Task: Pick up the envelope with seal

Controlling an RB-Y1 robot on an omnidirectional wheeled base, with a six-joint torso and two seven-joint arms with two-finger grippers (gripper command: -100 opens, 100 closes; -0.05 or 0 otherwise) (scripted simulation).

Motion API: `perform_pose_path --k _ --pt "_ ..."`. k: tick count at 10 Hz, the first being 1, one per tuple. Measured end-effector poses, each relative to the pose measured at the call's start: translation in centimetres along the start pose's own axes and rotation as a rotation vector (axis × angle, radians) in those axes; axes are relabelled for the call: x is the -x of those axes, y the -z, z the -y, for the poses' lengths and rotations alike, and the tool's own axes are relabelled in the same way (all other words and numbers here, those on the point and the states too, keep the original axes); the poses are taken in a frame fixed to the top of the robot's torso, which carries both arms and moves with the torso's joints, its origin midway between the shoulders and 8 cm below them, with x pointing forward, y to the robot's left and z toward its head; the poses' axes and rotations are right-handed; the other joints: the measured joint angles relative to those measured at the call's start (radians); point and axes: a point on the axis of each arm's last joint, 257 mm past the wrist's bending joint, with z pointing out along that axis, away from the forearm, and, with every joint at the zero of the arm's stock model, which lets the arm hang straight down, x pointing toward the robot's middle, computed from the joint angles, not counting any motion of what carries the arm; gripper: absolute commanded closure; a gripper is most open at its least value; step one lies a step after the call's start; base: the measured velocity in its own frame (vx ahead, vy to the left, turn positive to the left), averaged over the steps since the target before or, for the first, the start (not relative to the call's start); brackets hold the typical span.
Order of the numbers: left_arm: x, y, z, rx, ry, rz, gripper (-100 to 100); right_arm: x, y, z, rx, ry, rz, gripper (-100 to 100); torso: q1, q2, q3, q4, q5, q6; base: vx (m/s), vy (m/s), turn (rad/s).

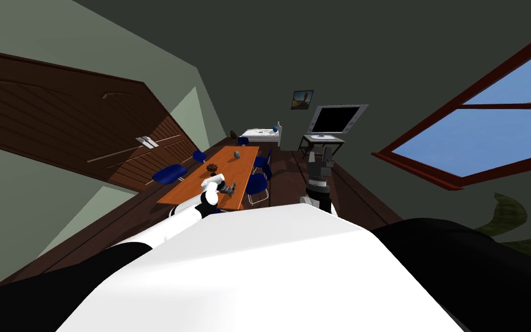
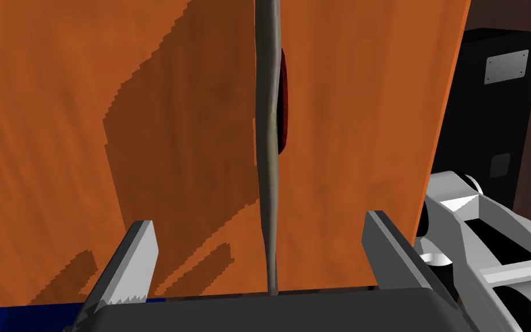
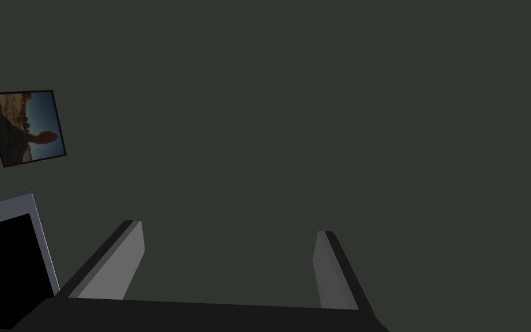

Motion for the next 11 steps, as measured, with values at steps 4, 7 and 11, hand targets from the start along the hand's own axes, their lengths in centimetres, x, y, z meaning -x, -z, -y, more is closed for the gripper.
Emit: perform_pose_path --k 4,7,11 --pt "-0.2 0.5 -0.7 0.029 0.007 0.020 -100 0.0 0.0 0.0 0.000 0.000 0.000 0 0.000 0.003 0.002 0.001 0.000 0.000 0.043 -0.002 0.007" --pt "0.7 -0.7 -1.1 0.030 -0.002 0.019 -100 0.0 0.0 0.0 0.000 0.000 0.000 0 0.000 0.003 0.001 0.000 0.000 0.000 0.032 -0.008 0.017" --pt "1.1 -1.4 -1.3 0.029 -0.006 0.016 100 0.0 0.0 0.0 0.000 0.000 0.000 0 0.000 0.005 0.003 0.001 0.000 0.000 0.010 -0.001 0.008"
